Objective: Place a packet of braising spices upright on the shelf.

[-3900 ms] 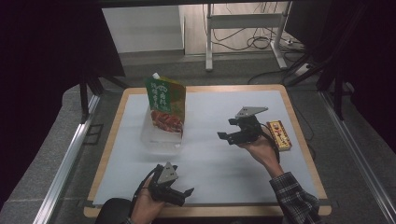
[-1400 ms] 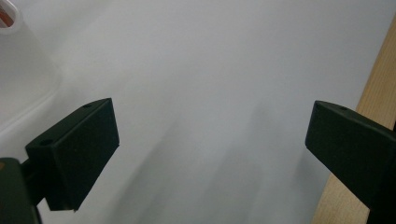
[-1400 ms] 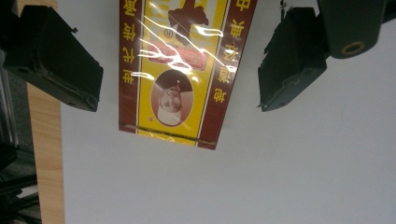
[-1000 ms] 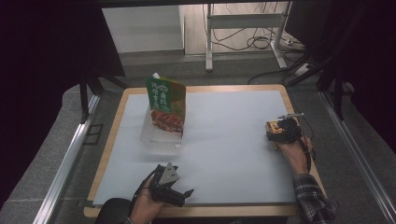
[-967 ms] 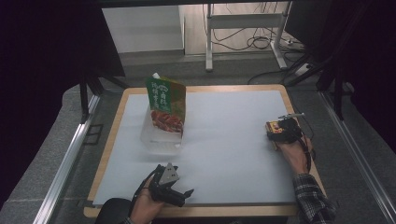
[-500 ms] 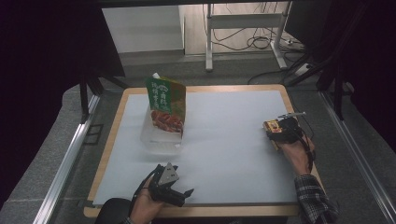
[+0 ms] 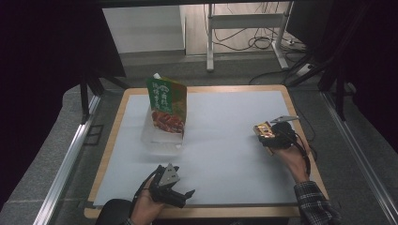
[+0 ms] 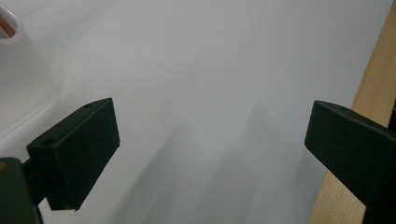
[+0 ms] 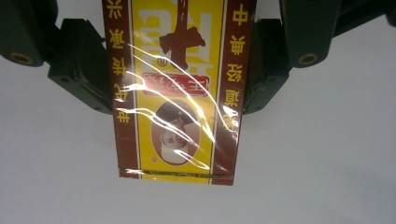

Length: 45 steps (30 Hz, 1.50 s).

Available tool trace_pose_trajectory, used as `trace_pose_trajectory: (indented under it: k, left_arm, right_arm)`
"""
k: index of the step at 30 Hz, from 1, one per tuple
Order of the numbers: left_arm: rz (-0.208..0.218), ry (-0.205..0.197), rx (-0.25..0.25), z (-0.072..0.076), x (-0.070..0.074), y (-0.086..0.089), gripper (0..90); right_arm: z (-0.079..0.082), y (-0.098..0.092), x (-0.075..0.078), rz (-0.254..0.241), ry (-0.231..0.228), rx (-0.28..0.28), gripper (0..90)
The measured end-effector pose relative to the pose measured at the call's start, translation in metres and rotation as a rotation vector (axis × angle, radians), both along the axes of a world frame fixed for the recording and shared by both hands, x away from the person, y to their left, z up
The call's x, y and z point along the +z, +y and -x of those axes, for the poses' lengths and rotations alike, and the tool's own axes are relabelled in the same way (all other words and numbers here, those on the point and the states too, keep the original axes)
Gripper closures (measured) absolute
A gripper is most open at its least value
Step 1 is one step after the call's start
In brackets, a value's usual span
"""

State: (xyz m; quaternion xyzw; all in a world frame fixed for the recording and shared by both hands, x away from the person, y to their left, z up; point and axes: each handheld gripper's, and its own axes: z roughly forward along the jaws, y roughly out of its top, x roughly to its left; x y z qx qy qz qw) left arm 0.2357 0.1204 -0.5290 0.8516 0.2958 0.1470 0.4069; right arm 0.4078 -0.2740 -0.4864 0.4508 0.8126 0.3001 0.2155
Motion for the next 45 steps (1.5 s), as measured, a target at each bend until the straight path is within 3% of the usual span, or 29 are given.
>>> trace_pose_trajectory:
  k: [12, 19, 26, 36, 40, 45]
  left_arm:
    - [0.0, 0.001, 0.0, 0.0, 0.0, 0.0, 3.0]
    - [-0.003, 0.001, -0.002, 0.0, 0.0, -0.001, 3.0]
    - [-0.004, 0.0, -0.005, 0.0, 0.0, -0.001, 3.0]
    - [-0.012, 0.003, -0.007, 0.0, -0.001, -0.002, 3.0]
    - [-0.011, 0.004, -0.008, 0.0, -0.001, -0.002, 3.0]
    - [-0.015, 0.002, -0.011, 0.0, -0.001, -0.003, 3.0]
  right_arm:
    - [0.022, 0.033, 0.001, -0.009, 0.003, 0.133, 31.1]
    - [0.036, 0.055, -0.002, -0.025, 0.021, 0.217, 31.1]
    - [0.048, 0.076, -0.011, -0.006, 0.054, 0.29, 31.1]
    - [0.045, 0.082, -0.028, 0.052, 0.11, 0.321, 28.2]
    - [0.043, 0.08, -0.023, 0.027, 0.127, 0.317, 23.8]
    - [0.037, 0.083, -0.016, 0.065, 0.166, 0.329, 23.3]
